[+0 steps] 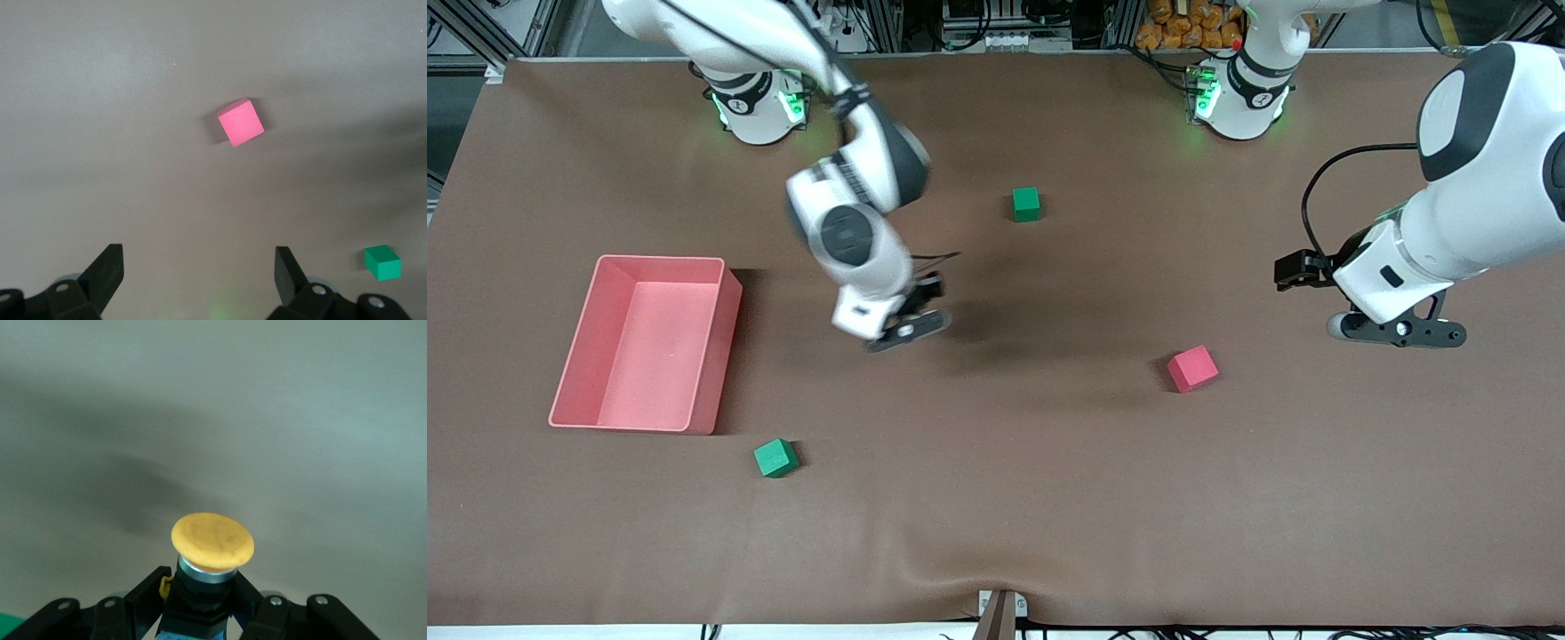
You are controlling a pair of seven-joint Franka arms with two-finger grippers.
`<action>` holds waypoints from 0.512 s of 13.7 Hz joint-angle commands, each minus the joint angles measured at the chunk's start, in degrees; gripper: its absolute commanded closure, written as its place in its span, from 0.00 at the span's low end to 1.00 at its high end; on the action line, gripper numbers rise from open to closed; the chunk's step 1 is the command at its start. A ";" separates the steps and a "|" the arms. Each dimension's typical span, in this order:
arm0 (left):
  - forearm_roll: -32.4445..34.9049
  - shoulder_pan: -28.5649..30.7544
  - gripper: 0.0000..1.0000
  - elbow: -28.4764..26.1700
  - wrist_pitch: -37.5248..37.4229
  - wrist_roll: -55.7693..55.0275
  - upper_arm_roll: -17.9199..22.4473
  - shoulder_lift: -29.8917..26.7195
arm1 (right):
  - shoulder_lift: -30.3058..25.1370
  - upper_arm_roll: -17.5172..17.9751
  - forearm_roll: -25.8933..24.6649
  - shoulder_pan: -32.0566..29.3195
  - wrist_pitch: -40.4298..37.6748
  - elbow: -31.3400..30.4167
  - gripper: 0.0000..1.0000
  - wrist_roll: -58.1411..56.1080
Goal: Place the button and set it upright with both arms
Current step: 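Lift the button out of the tray with the right gripper while the left gripper approaches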
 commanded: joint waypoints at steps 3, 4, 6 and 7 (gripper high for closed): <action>-0.17 -0.27 0.00 1.19 -0.52 -0.36 -0.21 -0.05 | 12.50 -0.89 0.54 7.47 1.70 12.68 1.00 13.61; -0.17 -0.36 0.00 1.27 -0.52 -0.27 -0.21 -0.14 | 13.38 -0.89 0.62 8.53 3.19 13.39 1.00 14.32; -0.26 -0.36 0.00 1.27 -0.60 -0.01 -0.30 -0.23 | 15.40 -0.80 1.06 10.11 6.70 14.01 1.00 14.50; -0.34 -0.36 0.00 1.27 -0.69 -0.01 -0.30 -0.23 | 16.63 -0.80 3.24 10.73 8.55 14.01 1.00 14.50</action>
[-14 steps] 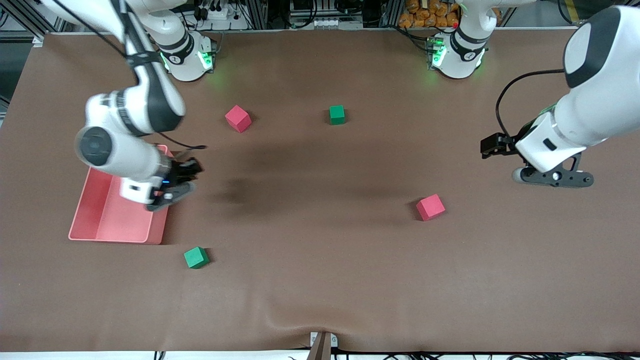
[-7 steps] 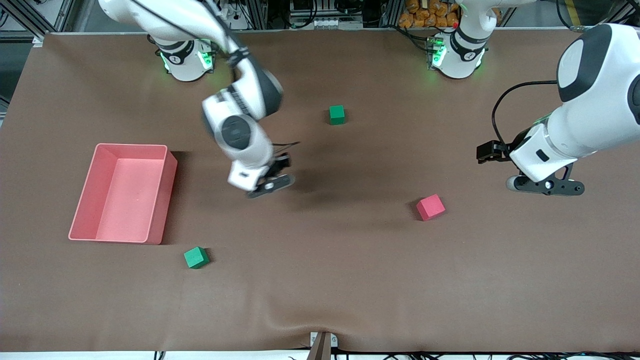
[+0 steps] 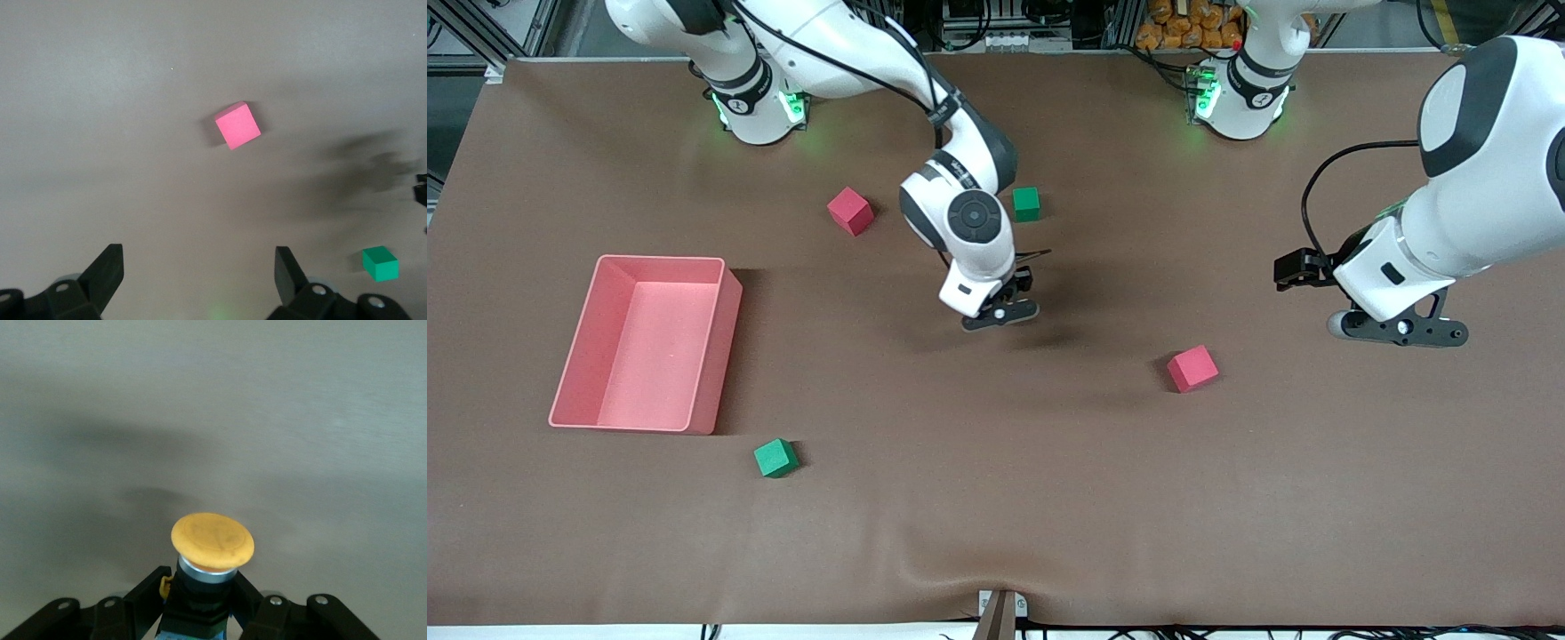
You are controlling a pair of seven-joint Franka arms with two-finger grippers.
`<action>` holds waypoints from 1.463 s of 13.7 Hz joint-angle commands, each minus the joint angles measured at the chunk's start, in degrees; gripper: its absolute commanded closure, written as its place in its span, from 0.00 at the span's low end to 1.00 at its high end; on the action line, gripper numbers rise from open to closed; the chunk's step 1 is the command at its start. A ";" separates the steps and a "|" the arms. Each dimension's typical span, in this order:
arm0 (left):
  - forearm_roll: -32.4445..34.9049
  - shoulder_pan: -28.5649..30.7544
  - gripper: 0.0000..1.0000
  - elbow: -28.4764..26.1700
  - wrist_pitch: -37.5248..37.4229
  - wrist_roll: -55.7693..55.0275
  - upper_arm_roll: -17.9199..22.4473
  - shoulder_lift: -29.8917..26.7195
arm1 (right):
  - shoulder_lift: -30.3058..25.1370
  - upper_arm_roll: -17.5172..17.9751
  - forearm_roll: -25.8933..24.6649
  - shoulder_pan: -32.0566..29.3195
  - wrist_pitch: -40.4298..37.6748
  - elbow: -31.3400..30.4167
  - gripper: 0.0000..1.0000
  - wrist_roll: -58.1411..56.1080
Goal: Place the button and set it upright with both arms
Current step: 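Lift the button out of the tray with the right gripper while the left gripper approaches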
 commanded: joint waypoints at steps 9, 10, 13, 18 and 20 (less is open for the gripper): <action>0.01 -2.65 0.00 0.59 -0.68 -1.15 0.00 1.18 | 9.73 -0.73 8.74 4.96 8.04 8.13 0.45 6.97; 0.01 -2.56 0.00 0.59 -0.68 -1.15 0.01 1.27 | 9.64 -0.82 8.65 4.87 8.04 8.13 0.00 6.80; 0.01 -2.65 0.00 0.59 -0.68 -1.24 0.01 1.62 | 7.63 -1.08 8.30 4.44 7.26 8.13 0.00 6.45; -0.78 -3.52 0.00 0.59 -1.03 -2.20 -0.08 2.67 | -1.84 -1.17 8.56 -2.58 -2.48 5.42 0.00 6.53; -0.70 -5.37 0.00 0.59 -0.95 -2.99 0.00 4.16 | -9.04 -1.17 8.48 -6.71 -4.69 -0.10 0.00 5.57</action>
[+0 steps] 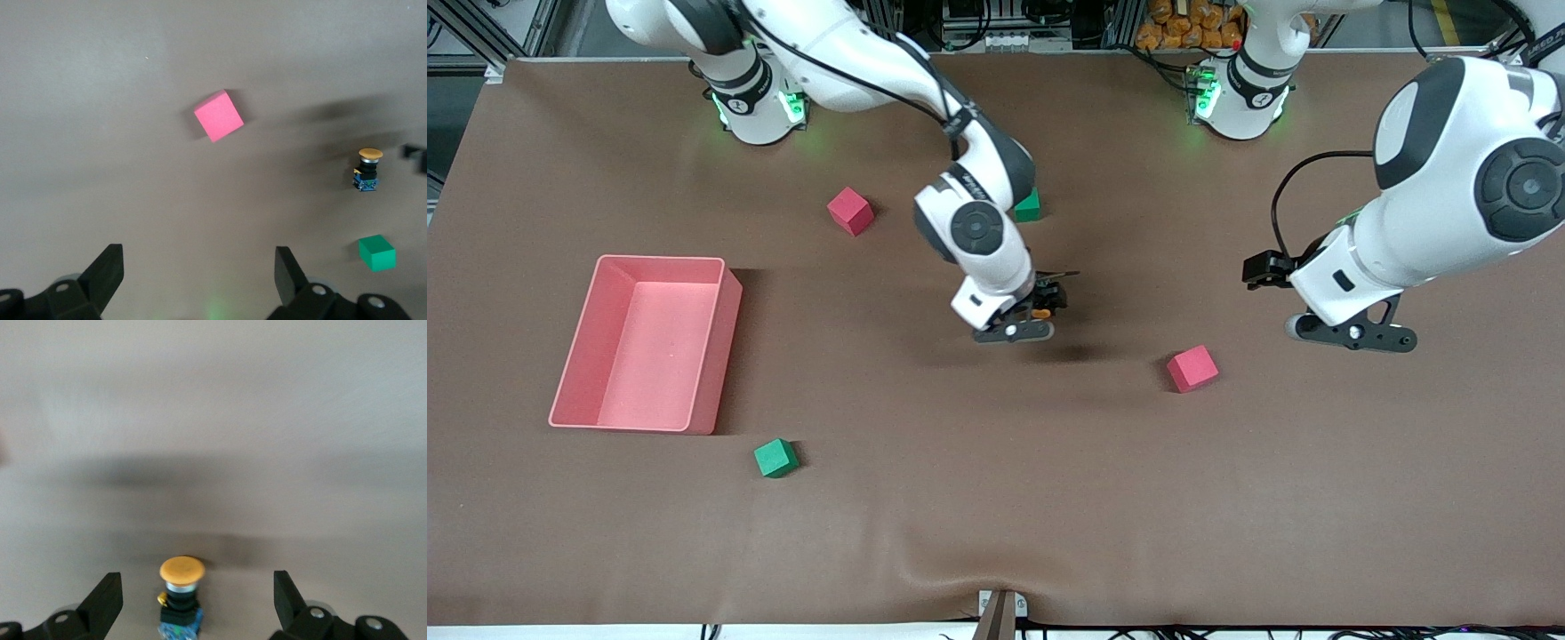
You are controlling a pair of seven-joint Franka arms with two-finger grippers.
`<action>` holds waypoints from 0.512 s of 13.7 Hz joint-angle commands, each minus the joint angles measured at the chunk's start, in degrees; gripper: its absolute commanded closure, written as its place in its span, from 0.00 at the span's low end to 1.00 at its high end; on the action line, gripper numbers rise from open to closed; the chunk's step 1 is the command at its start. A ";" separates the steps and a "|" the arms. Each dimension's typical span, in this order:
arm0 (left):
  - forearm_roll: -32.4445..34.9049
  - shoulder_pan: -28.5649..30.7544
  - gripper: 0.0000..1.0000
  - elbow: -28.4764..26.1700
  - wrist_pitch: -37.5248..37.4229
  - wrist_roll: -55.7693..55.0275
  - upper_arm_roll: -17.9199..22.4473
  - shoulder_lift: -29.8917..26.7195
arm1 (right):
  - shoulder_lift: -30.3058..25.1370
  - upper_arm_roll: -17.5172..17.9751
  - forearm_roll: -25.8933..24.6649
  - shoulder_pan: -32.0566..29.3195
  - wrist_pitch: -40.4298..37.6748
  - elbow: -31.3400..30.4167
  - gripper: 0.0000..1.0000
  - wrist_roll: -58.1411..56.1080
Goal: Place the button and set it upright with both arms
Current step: 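Set the button down on the table with the right gripper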
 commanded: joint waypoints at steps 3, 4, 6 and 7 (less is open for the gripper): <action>-0.58 -4.31 0.00 0.84 -0.68 -3.67 0.05 2.60 | -18.88 0.67 0.93 -9.08 -2.25 -16.50 0.00 -6.01; -0.58 -5.45 0.00 0.84 -0.68 -4.55 0.14 2.69 | -22.57 0.66 0.84 -10.75 -2.25 -19.75 0.00 -9.17; -0.67 -8.34 0.00 1.62 -0.59 -4.91 0.14 4.52 | -30.82 0.66 0.84 -13.65 -2.25 -27.56 0.00 -16.72; -0.67 -9.93 0.00 2.32 -0.68 -5.08 0.14 5.75 | -33.91 0.66 0.84 -15.06 -2.34 -30.39 0.00 -19.02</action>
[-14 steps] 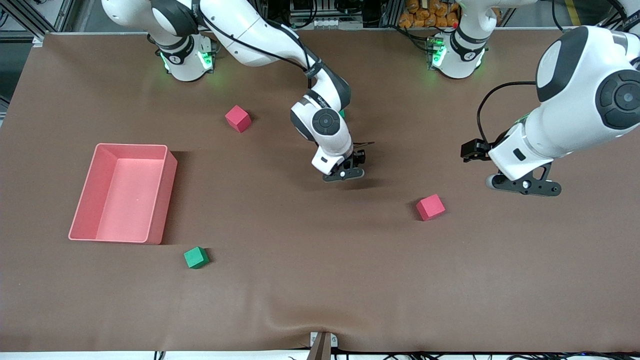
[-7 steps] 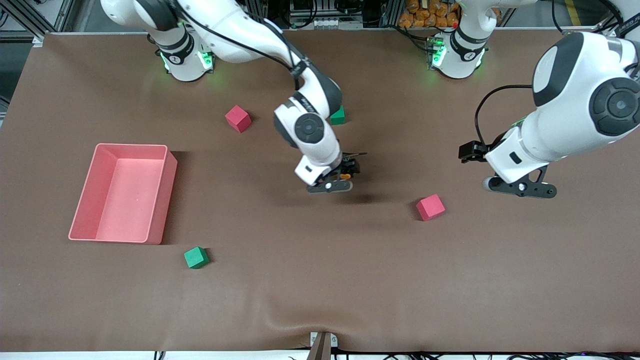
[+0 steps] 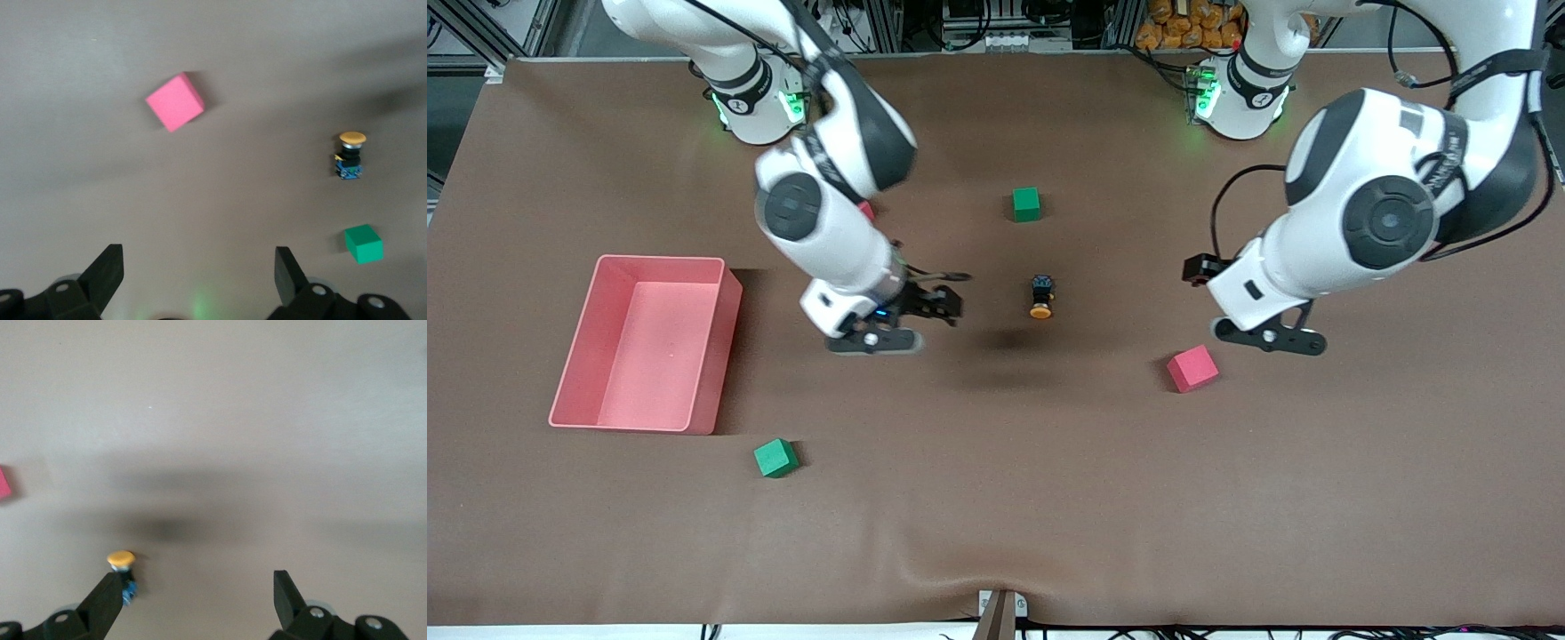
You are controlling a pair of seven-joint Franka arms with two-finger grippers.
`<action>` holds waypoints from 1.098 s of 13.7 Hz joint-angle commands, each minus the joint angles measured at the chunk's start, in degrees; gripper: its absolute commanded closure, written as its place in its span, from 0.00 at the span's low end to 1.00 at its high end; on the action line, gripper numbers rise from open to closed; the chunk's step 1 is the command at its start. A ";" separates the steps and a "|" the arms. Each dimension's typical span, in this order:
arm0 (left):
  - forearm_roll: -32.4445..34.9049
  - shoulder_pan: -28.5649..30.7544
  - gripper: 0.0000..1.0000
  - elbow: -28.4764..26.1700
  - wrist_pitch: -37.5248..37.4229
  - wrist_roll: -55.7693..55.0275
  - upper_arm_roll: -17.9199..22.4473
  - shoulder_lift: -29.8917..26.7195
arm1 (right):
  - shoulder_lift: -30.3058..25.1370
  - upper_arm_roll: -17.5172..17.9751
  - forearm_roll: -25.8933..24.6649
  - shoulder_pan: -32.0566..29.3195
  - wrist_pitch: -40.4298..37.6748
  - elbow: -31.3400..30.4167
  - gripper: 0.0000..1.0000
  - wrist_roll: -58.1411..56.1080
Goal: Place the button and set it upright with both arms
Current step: 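Set the button down on the table with the right gripper, then withdraw the right gripper while the left gripper moves over the button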
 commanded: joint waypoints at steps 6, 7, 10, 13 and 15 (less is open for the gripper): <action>-4.50 -7.24 0.00 4.78 -0.60 -13.85 0.23 8.08 | -18.77 0.93 -9.41 -10.11 -9.23 -13.57 0.00 -11.16; -4.50 -7.59 0.00 4.96 -0.60 -14.03 0.23 8.78 | -20.27 0.85 -10.31 -11.68 -10.99 -13.05 0.00 -11.34; -4.59 -8.73 0.00 7.15 -0.34 -17.62 0.23 12.20 | -21.16 0.94 -13.90 -15.81 -19.06 -8.84 0.00 -11.51; -4.50 -9.96 0.00 9.18 0.01 -18.61 0.32 14.58 | -23.35 1.55 -15.06 -21.42 -22.77 -7.07 0.00 -17.36; -4.50 -9.88 0.00 9.18 0.02 -18.52 0.41 14.85 | -23.10 0.94 -15.06 -25.30 -24.36 -4.18 0.00 -25.54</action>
